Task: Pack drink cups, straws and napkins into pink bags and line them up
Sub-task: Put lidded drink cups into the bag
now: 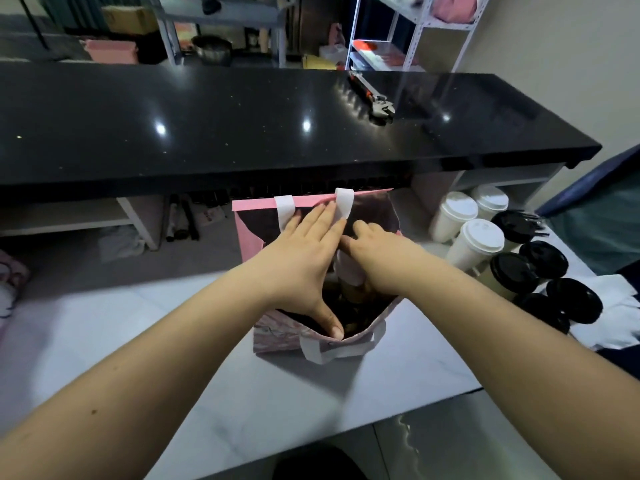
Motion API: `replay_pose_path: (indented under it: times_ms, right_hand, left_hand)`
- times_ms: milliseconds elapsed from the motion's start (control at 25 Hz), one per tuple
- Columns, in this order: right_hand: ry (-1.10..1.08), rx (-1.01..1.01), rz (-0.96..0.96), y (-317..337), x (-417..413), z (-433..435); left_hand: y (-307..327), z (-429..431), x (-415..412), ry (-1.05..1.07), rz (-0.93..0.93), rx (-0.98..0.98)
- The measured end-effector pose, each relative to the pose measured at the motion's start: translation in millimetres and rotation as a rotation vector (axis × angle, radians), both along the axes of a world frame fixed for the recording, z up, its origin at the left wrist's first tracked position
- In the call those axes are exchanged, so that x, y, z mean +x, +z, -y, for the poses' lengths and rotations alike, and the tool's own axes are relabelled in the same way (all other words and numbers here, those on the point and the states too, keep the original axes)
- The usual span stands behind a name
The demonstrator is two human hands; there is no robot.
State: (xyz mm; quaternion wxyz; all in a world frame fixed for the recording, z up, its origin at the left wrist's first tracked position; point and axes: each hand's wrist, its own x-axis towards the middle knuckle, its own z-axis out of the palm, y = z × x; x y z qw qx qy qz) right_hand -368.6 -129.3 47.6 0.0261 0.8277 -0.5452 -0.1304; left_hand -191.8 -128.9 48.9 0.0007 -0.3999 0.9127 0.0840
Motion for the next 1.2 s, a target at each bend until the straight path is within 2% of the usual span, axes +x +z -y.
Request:
replay_pose_path:
  times_ms: [200,400,600,1000,1200]
  right_hand:
    - [-0.022,0.097,0.107,-21.0,0.0,5.7]
    - [0.053,0.03,0.103,-37.4,-0.4,-3.3]
    - [0.032,0.059,0.208,-31.6,-10.0,-4.1]
    - [0.061,0.152,0.18,-27.6,-5.2,-16.9]
    - [0.052,0.098,0.185,-35.3,-2.2,-12.4]
  left_hand:
    - [2.1,-1.2,3.7,-0.006,-0.019,-0.021]
    - [1.4,-2.5,4.6,0.019,0.024,-0.107]
    - [1.7,-4.5,6.7,0.036,0.037,-0.118]
    - [-3.3,-11.2,6.0,0.052,0.058,-0.113]
    - [-5.0,-15.0,5.1,0.054,0.077,-0.12]
